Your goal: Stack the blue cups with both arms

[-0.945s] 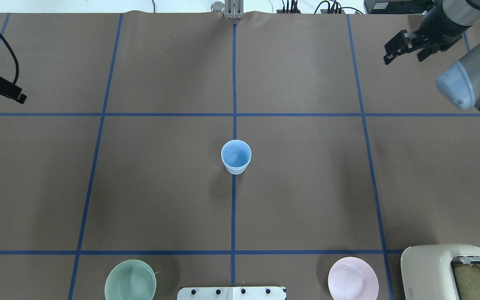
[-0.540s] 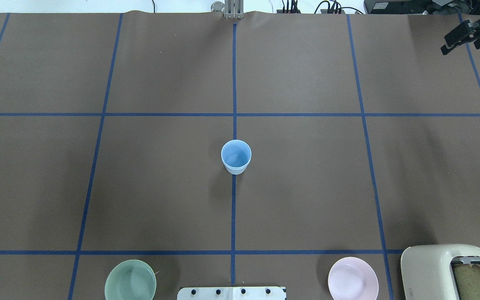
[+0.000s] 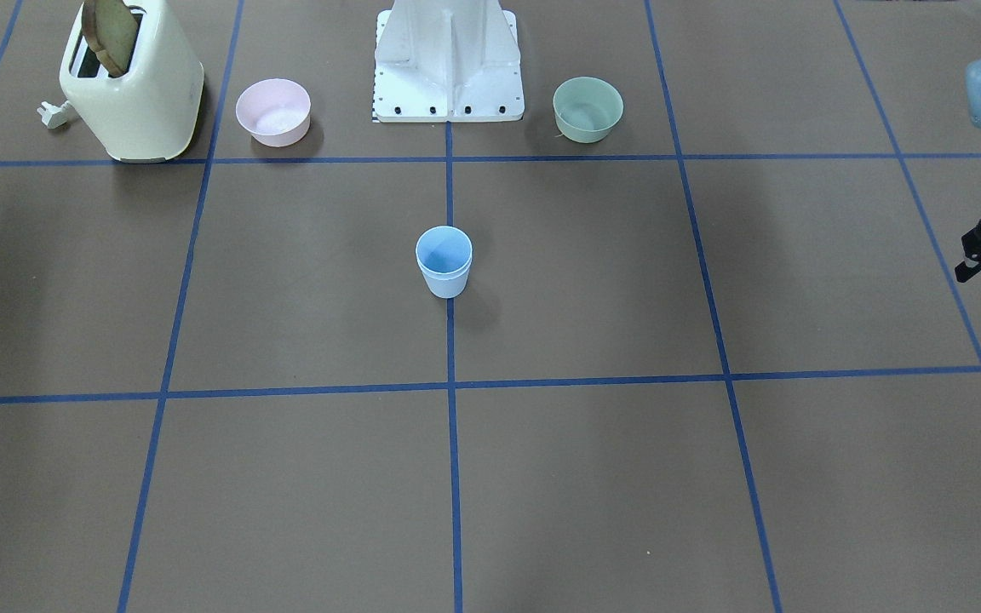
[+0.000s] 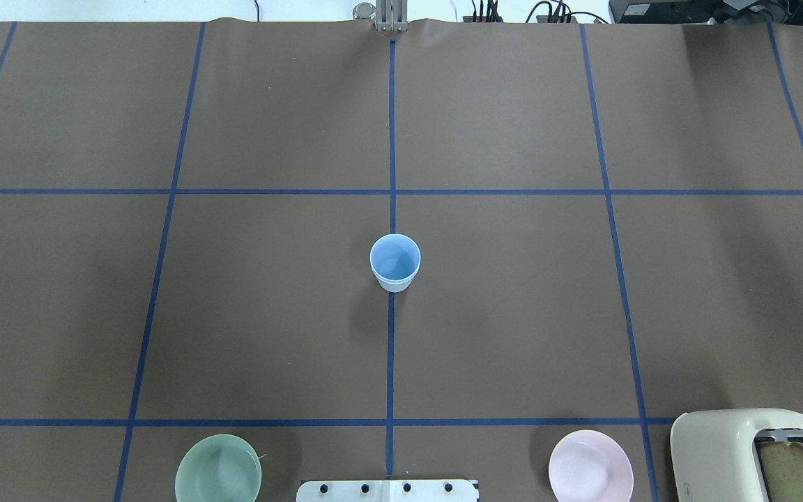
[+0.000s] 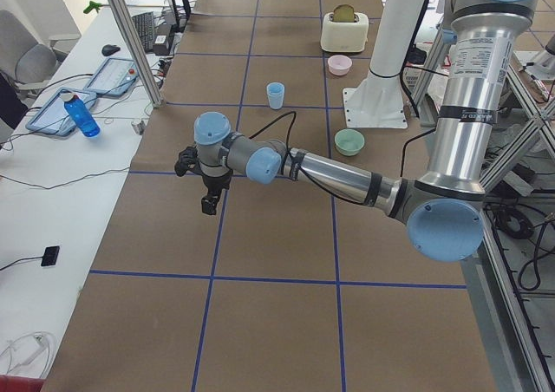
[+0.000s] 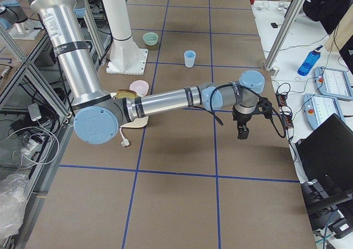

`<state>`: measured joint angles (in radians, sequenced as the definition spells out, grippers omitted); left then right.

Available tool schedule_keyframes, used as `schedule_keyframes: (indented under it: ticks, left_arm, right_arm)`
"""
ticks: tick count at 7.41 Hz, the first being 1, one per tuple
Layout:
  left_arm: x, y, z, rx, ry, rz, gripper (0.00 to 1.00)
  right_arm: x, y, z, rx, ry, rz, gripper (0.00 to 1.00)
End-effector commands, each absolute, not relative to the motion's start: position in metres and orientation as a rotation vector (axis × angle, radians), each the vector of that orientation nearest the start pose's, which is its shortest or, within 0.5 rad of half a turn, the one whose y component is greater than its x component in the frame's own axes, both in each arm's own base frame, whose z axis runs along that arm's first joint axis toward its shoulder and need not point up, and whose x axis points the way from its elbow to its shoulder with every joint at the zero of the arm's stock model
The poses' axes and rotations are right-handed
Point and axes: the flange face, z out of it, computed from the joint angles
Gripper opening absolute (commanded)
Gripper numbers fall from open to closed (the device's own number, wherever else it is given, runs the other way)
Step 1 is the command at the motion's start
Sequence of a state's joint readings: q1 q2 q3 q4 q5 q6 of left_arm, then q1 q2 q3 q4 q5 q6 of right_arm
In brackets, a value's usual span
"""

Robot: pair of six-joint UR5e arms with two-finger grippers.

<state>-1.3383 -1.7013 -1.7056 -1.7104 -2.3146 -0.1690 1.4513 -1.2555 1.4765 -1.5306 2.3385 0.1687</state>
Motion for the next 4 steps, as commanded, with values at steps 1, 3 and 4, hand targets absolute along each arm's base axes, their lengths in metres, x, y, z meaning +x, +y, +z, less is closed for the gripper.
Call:
schedule_keyframes:
  ticks: [1, 3, 4]
  left_arm:
    - [0.0605, -0.5536, 0.5097, 0.234, 0.799, 0.206, 0.98]
    - [0.0588, -0.5497, 0.5155, 0.230, 0.798, 0.203, 0.98]
    - [0.0587, -0.5492, 0.5163, 0.228, 0.798, 0.201, 0.98]
  right_arm:
    - [-0.0030, -0.6217, 0.5401, 0.119, -0.782, -0.028, 1.00]
    - [-0.0019, -0.6212, 0.5362, 0.135, -0.769, -0.035, 1.00]
    - [-0.0026, -0.6200, 0.5350, 0.135, -0.769, -0.029, 1.00]
